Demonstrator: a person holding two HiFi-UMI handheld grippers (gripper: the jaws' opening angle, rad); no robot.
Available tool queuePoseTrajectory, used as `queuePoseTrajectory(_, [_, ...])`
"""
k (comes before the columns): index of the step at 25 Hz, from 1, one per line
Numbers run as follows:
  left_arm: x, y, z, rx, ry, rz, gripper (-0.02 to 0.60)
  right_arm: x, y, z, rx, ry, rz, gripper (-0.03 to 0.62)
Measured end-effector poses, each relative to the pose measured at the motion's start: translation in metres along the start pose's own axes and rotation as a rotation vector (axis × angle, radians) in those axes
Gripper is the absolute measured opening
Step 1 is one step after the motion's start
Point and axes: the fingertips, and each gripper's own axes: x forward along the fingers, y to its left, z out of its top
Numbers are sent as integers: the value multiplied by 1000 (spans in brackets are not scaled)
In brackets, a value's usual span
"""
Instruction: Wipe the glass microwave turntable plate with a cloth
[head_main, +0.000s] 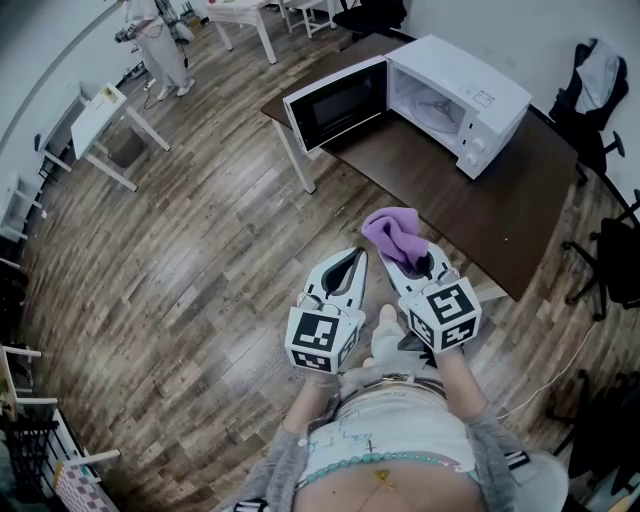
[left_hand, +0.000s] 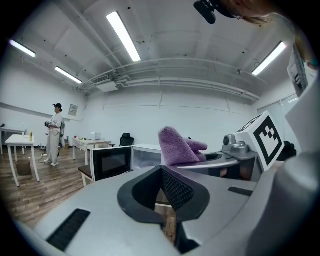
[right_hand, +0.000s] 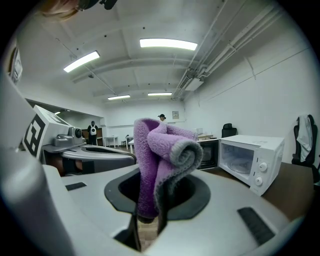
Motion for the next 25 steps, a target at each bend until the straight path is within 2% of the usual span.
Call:
queuePoseTrajectory(4, [40,5,10,37,8,-15,11,15,-37,9,4,-12,-15,104])
queuePoseTrajectory(13, [118,9,26,29,15,-36,11,40,-111,22,14,-13,-27,104])
queuePoseTrajectory(25, [163,30,24,-2,31,32,11,77,-146,21,-6,11,59,104])
